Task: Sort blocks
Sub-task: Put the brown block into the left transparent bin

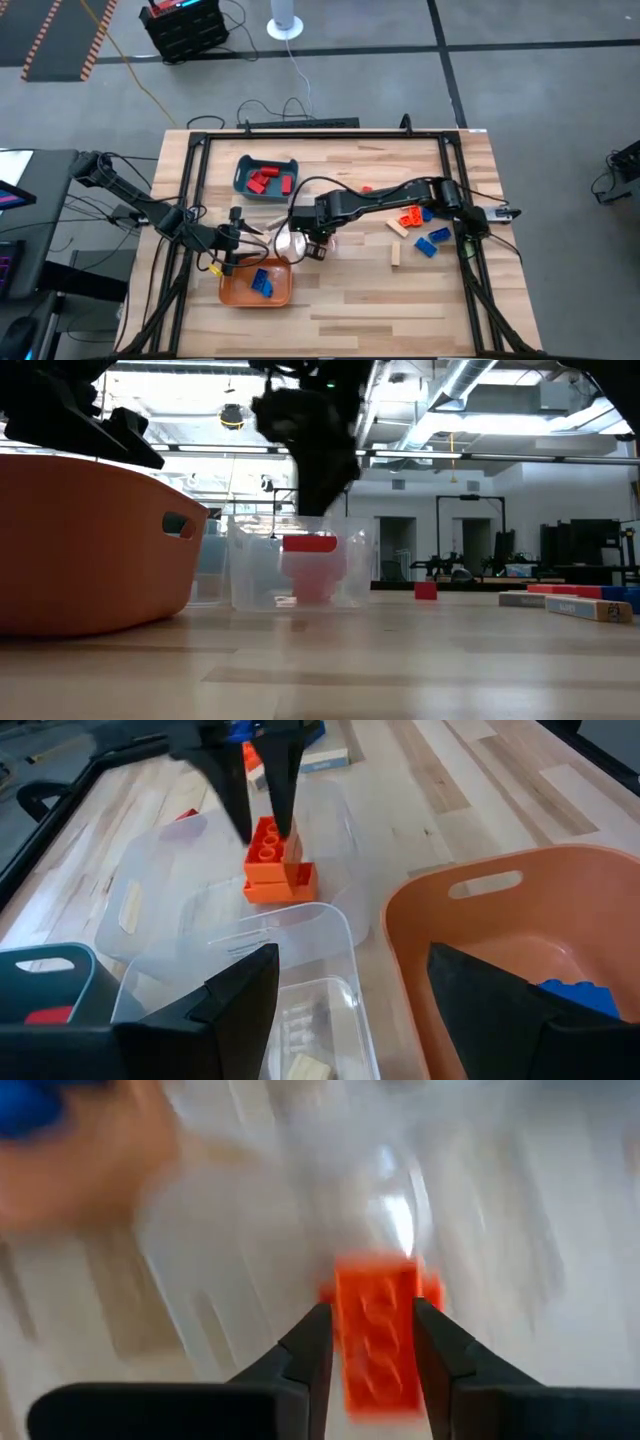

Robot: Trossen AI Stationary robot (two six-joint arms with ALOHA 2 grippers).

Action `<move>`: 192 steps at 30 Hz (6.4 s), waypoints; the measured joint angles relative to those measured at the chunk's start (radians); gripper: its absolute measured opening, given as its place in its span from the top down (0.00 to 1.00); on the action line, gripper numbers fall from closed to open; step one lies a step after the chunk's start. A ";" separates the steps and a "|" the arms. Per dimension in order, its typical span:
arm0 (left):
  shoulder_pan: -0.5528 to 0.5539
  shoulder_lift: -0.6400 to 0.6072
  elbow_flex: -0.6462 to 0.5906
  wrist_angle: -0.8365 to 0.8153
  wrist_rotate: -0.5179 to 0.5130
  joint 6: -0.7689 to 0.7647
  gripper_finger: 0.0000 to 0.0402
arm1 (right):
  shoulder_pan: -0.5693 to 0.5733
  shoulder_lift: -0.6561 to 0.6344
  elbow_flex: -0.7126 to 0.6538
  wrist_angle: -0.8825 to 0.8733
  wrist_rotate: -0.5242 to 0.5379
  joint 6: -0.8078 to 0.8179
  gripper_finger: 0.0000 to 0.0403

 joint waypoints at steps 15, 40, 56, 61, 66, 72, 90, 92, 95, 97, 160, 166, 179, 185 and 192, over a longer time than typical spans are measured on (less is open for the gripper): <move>-0.019 0.000 0.000 -0.037 0.010 -0.086 0.38 | -0.114 -0.030 -0.054 -0.418 0.184 0.069 0.73; -0.168 0.000 -0.071 -0.017 -0.092 -0.221 0.38 | -0.170 -0.538 -0.937 0.083 -0.057 0.370 0.41; -0.151 0.000 -0.071 -0.002 -0.119 -0.189 0.38 | -0.169 -0.486 -1.047 0.210 -0.020 0.312 0.53; -0.151 0.000 -0.071 -0.020 -0.118 -0.191 0.38 | -0.155 -0.461 -1.043 0.211 -0.013 0.312 0.70; -0.152 0.000 -0.072 -0.021 -0.127 -0.192 0.38 | -0.130 -0.466 -1.028 0.228 -0.009 0.365 0.86; -0.159 0.000 -0.072 -0.016 -0.129 -0.187 0.38 | -0.080 -0.540 -0.940 0.381 0.101 0.368 0.95; -0.015 -0.019 -0.045 0.049 -0.167 -0.108 0.38 | 0.129 -0.547 -0.937 1.413 0.598 -0.175 0.94; 0.033 -0.019 -0.045 0.099 -0.144 -0.055 0.38 | 0.119 -0.497 -0.937 1.606 0.498 -0.294 0.94; 0.127 -0.013 -0.045 0.193 -0.012 0.015 0.38 | 0.073 -0.389 -0.935 1.873 0.273 -0.343 0.94; 0.188 -0.010 -0.044 0.230 0.093 0.017 0.38 | 0.049 -0.318 -0.912 1.969 0.164 -0.342 0.94; 0.575 0.449 0.245 -0.490 0.547 -0.127 0.62 | -0.144 -0.636 -0.759 0.464 0.085 -0.206 0.46; 0.551 0.337 0.279 -0.552 0.450 -0.093 0.54 | -0.145 -0.683 -0.810 0.268 0.128 -0.046 0.46; 0.399 0.031 0.138 -0.150 0.243 -0.024 0.53 | -0.430 -0.683 -0.897 -0.112 0.105 0.311 0.46; 0.351 0.002 0.105 -0.098 0.243 -0.016 0.53 | -0.576 -0.682 -1.017 -0.066 0.045 0.247 0.46; 0.330 0.003 0.105 -0.126 0.243 0.001 0.53 | -0.541 -0.682 -1.031 0.065 0.026 -0.191 0.46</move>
